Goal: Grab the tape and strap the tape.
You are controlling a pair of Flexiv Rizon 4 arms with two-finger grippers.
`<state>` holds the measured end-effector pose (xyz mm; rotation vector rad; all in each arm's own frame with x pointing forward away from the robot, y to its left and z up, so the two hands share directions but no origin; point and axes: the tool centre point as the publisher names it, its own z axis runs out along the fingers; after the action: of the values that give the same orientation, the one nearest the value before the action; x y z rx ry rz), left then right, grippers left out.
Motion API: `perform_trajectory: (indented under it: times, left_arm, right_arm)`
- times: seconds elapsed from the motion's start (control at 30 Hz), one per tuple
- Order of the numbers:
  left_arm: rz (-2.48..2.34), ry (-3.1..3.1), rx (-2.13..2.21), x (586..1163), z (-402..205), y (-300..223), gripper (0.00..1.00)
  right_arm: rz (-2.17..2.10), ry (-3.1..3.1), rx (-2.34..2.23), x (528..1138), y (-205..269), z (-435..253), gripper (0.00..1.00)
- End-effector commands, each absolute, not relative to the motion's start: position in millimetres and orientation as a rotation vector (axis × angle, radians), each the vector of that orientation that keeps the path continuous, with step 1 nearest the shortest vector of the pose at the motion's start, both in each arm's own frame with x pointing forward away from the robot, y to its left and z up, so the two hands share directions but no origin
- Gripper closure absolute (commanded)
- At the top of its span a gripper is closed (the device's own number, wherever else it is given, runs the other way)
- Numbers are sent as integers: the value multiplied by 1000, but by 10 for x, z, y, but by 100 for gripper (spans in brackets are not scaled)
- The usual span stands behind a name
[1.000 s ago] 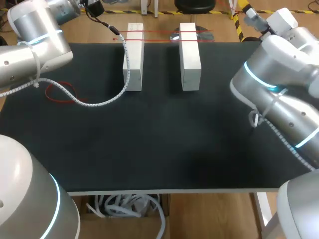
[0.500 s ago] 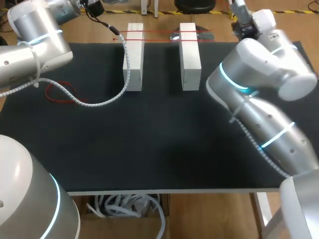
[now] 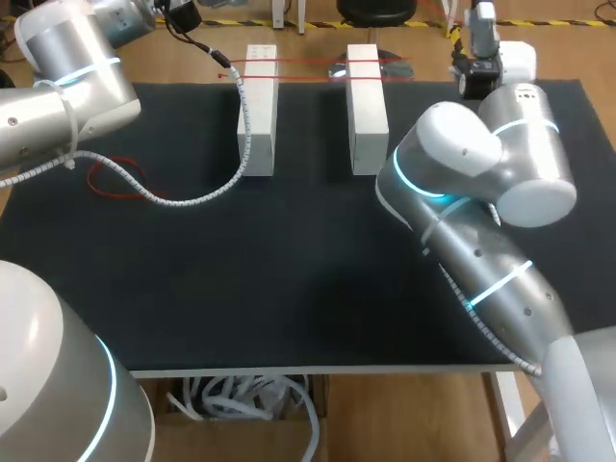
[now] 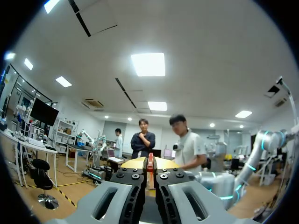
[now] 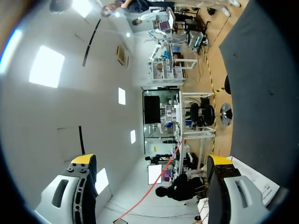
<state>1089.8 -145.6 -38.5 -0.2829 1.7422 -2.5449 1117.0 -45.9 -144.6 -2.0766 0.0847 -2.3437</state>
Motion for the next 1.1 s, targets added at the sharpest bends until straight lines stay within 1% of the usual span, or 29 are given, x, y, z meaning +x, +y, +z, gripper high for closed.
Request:
perform_trajectory:
  times: [0.03,0.2,0.43,0.8,1.1]
  left_arm:
    - [-2544,1741,-284,10894,-383,-1456,100]
    - [-2544,1741,-284,10894,-383,-1456,100]
    - [-2544,1741,-284,10894,-383,-1456,100]
    - [-2544,1741,-284,10894,-383,-1456,100]
    - [-2544,1741,-284,10894,-383,-1456,100]
  right_arm:
    - [-2490,331,-2075,11340,-461,-1527,0]
    - [-2478,317,-2036,11412,-394,-1508,0]
    - [-2427,394,-2035,11326,-318,-1386,0]
    - [-2366,516,-2039,11222,-331,-1312,0]
    - [-2401,535,-2021,11344,-399,-1333,0]
